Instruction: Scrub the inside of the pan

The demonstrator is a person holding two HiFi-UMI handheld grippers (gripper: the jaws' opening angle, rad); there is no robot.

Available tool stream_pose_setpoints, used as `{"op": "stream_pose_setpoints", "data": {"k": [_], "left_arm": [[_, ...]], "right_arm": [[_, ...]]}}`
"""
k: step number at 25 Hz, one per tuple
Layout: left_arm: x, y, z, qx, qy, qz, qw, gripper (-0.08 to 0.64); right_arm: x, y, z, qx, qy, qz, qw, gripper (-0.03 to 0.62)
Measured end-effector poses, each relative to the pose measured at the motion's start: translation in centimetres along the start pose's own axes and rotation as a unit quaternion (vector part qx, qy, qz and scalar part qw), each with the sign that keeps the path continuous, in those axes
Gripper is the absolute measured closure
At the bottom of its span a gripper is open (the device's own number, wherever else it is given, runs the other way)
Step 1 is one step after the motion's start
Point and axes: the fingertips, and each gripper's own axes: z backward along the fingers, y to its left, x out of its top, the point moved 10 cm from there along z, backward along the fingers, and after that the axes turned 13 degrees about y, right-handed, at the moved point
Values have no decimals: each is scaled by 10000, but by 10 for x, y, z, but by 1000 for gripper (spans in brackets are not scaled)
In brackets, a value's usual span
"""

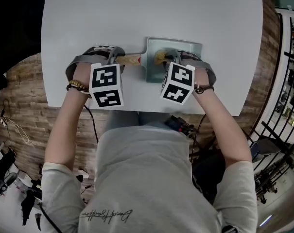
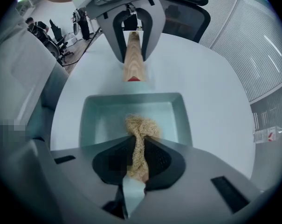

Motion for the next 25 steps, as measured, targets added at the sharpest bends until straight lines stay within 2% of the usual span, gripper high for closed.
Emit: {"op": "stream_pose_setpoints", "data": {"k": [4, 14, 25], "left_arm": [[1, -2, 0, -16, -11, 19, 10000, 408], [-2, 3, -1, -135, -103, 248, 9996, 408], [-2, 9, -2, -109, -24, 230, 9997, 408]], "right_arm": [[-1, -19, -2, -300, 42, -33, 9995, 523], [-4, -30, -4, -548, -64, -17, 9985, 525], [-10, 7, 0, 140, 68, 291, 9995, 525]]}}
